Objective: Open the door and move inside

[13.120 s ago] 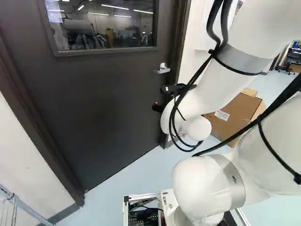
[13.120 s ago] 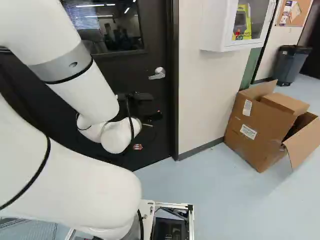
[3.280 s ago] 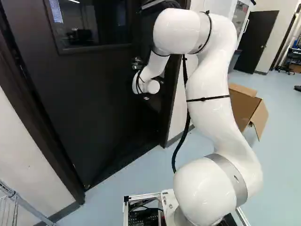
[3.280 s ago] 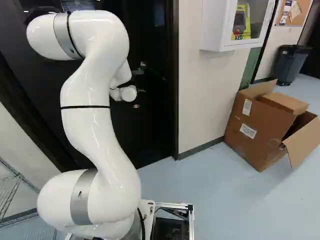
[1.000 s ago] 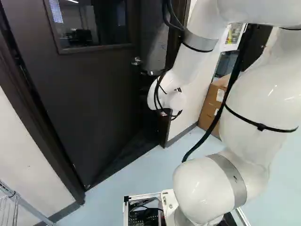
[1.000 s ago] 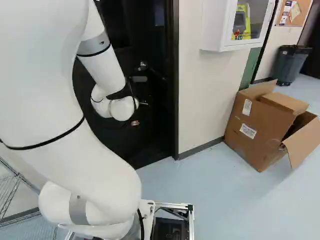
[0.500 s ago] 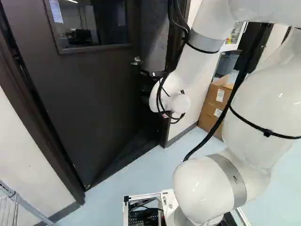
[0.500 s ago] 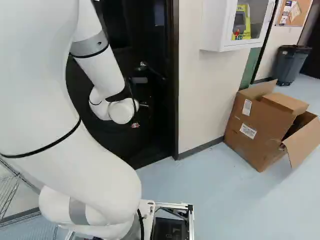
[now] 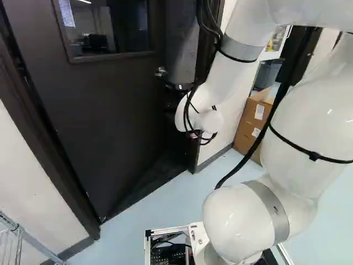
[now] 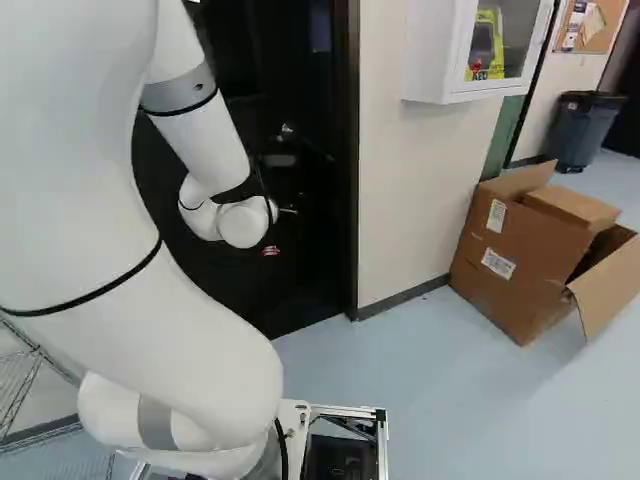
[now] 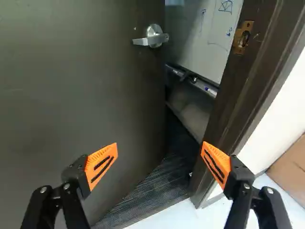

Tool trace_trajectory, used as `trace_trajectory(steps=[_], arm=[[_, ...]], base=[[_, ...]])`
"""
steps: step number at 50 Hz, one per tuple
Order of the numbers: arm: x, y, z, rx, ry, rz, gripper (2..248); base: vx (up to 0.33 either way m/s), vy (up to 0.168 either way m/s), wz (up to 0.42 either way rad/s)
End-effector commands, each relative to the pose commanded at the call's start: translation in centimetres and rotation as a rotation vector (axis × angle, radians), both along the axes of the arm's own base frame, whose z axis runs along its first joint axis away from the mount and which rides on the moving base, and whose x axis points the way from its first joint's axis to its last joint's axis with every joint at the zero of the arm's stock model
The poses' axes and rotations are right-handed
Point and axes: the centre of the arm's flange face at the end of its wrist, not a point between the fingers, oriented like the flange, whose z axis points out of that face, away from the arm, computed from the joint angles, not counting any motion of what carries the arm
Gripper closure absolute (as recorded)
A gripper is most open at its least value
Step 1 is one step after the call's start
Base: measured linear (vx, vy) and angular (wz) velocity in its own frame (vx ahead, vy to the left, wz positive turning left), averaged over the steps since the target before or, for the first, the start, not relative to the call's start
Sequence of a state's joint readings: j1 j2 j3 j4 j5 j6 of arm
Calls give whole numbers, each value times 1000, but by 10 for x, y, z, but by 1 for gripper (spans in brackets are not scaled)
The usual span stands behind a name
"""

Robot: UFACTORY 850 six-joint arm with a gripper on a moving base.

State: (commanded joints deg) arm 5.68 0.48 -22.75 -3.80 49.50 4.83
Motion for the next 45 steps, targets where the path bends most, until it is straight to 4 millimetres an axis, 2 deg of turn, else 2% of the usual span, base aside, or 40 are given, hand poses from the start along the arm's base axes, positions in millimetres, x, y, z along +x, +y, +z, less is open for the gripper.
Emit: trace_trajectory(steps=[15, 34, 40, 45], arm=[[0, 0, 0, 0, 0, 0, 3], [0, 0, 0, 0, 0, 0, 3], [0, 0, 0, 0, 0, 0, 3], [0, 0, 0, 0, 0, 0, 3]], base=[[3, 37, 181], [2, -10, -38], [-10, 110, 334], [1, 163, 664]])
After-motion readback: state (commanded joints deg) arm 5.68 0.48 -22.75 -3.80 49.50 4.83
